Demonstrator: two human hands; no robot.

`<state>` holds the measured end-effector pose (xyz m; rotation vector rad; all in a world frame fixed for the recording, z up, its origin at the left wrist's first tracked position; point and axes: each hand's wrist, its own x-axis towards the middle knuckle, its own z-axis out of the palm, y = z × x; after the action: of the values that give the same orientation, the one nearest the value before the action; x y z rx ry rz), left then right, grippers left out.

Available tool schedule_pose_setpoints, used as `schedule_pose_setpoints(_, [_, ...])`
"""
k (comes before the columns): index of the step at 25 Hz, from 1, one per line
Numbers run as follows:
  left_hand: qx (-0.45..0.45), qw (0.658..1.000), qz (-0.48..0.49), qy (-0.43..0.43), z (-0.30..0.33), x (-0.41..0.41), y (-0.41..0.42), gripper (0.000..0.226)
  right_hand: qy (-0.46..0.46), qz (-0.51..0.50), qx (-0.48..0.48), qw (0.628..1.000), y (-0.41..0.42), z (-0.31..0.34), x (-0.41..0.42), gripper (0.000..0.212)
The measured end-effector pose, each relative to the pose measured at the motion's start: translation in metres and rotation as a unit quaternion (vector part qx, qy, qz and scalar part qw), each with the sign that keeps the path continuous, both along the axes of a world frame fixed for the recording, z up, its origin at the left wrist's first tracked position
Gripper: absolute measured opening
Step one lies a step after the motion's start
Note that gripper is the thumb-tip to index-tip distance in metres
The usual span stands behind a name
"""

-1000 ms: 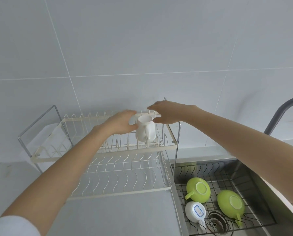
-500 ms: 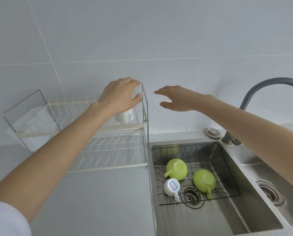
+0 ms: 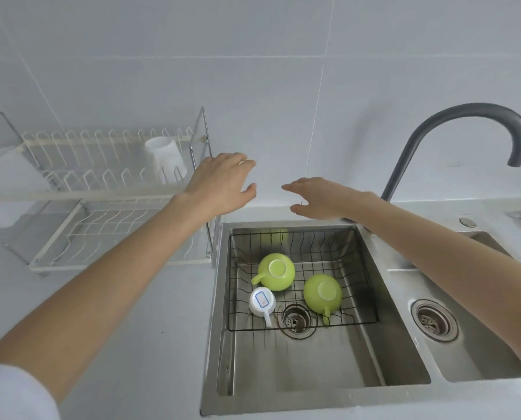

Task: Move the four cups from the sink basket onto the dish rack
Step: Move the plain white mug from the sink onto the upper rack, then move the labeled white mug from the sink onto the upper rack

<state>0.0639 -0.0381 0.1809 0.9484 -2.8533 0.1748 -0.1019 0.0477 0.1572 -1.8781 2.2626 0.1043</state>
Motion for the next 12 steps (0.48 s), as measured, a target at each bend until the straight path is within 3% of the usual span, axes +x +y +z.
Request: schedule_pose_setpoints(12, [0.143, 0.983, 0.036, -0.106, -0.119, -0.029, 0.011, 0.056, -0.117, -0.049, 0.04, 0.991, 0.011, -0.101, -0.046, 0.053])
